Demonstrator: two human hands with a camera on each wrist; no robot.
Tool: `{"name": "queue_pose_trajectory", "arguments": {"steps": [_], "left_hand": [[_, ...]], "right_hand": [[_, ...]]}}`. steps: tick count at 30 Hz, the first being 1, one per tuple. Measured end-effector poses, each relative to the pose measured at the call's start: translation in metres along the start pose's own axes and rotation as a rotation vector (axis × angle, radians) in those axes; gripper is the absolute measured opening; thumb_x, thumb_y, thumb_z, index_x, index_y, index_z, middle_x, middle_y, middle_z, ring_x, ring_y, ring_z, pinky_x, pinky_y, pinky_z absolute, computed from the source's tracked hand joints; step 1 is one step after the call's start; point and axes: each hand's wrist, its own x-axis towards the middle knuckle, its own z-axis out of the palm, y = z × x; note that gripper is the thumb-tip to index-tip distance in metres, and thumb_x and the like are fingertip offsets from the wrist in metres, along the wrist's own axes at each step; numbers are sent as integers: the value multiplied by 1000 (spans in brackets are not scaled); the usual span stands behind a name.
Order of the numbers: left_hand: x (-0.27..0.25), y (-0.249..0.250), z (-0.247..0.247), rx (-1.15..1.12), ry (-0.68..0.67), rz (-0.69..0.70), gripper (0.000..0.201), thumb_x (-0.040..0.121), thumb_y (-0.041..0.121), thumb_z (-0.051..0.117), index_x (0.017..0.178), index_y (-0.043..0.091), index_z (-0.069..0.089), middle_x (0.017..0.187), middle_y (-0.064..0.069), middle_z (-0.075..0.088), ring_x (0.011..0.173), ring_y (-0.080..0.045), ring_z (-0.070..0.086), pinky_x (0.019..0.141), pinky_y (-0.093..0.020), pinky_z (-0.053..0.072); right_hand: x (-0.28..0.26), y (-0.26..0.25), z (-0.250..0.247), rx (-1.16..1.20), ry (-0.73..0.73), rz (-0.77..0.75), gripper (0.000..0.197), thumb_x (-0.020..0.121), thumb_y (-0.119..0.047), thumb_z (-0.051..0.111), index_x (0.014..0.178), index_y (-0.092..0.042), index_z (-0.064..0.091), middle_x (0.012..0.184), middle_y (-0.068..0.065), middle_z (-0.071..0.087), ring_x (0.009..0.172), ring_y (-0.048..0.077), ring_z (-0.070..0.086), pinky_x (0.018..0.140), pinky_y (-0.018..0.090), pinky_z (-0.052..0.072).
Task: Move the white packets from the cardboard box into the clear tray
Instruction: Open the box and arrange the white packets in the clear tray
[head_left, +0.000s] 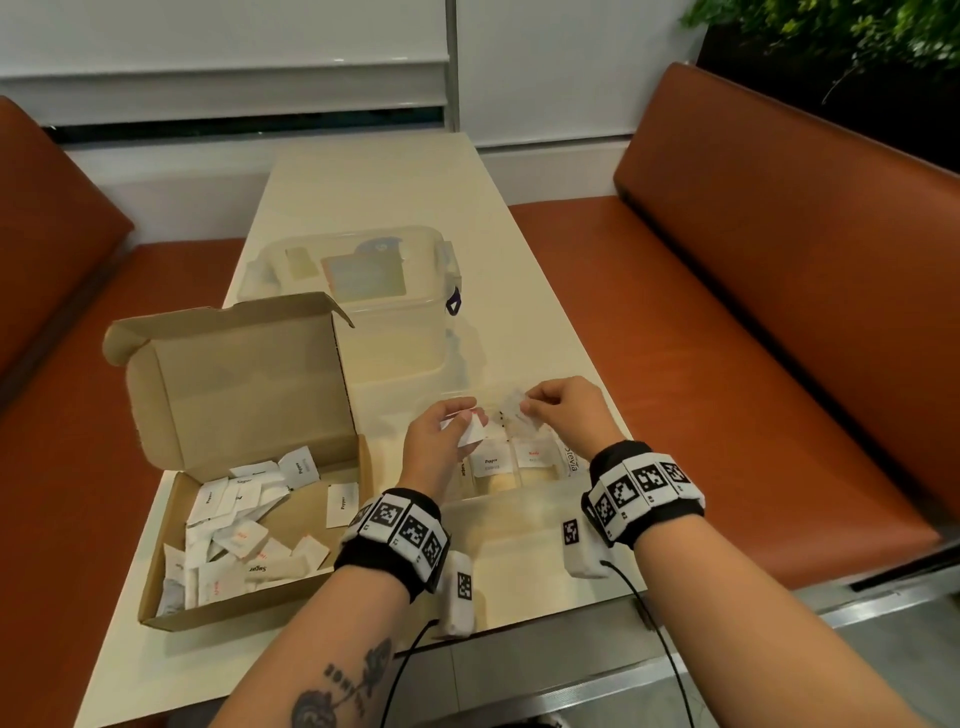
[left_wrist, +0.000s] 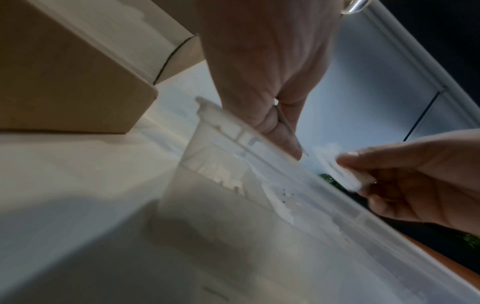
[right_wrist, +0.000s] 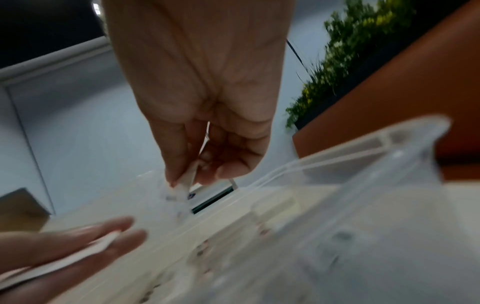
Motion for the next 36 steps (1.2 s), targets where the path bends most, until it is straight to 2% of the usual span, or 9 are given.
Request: {"name": "queue_pose_trajectory", "arguments": {"steps": [4,6,11,15,19,23,26,30,36], "left_hand": [[-2,-1,-3,1,5,4,20,97,6,46,100,16,64,116,-17,64,111,-24,61,91,-42,53],[-2,-1,-4,3,6,7,21,98,6,46,98,17,64,116,-17,64,112,-25,60,92,-44,53],[-3,-2,-5,-1,12,11,22,97,5,47,97,17,65,117,-16,64,113,-26,60,89,-40,54],[-3,-3,-7,-5,8,19,22,98,6,46,97,17,65,115,-16,65,113,-25,60,82,-33,54],[-3,-3,-7,3,13,15,22,98,7,46,98,18,65,115,-15,66,113,-25,60,82,-32,54],[-2,-3,-7,-2,8,7,21,98,7,47,98,17,65,114,-14,66,115,-25,59,89,-40,53],[-2,-3,-7,-11,5,9,21,97,6,47,98,16,65,112,-13,67,114,-25,59,87,-37,54],[-1,-5,-7,-20,3,5,20,97,6,48,98,16,65,111,-13,67,114,-25,60,87,-37,54],[2,-6,-7,-16,-6,3,22,97,6,48,96,18,66,109,-11,68,113,-25,60,88,-39,54]], "right_hand": [[-1,10,-8,-262,-107,18,14,88,-18,65,93,-9,74,93,3,71,79,12,59,72,21,44],[-2,14,-5,-323,-152,30,10,85,-17,68,91,-11,74,94,2,71,82,12,61,78,24,48],[-4,19,1,-413,-229,14,4,82,-18,71,84,-15,74,89,0,71,75,11,61,69,19,43],[-4,23,5,-433,-230,-4,7,82,-19,71,86,-16,75,92,-1,72,77,9,59,68,18,39],[-3,26,9,-435,-212,-17,8,82,-20,71,88,-17,76,87,-3,69,74,8,54,57,15,33],[-5,29,10,-437,-164,-49,7,80,-18,71,86,-19,67,80,-7,54,74,11,50,59,19,34],[-9,32,11,-391,-152,-54,22,77,-8,70,80,-18,51,76,-5,49,71,14,48,58,21,36],[-8,31,13,-473,-193,-70,16,79,0,59,76,-16,59,80,-3,53,75,15,50,66,21,37],[-5,29,15,-515,-204,-68,15,79,1,58,81,-12,65,79,-5,53,74,13,50,65,21,36]]}}
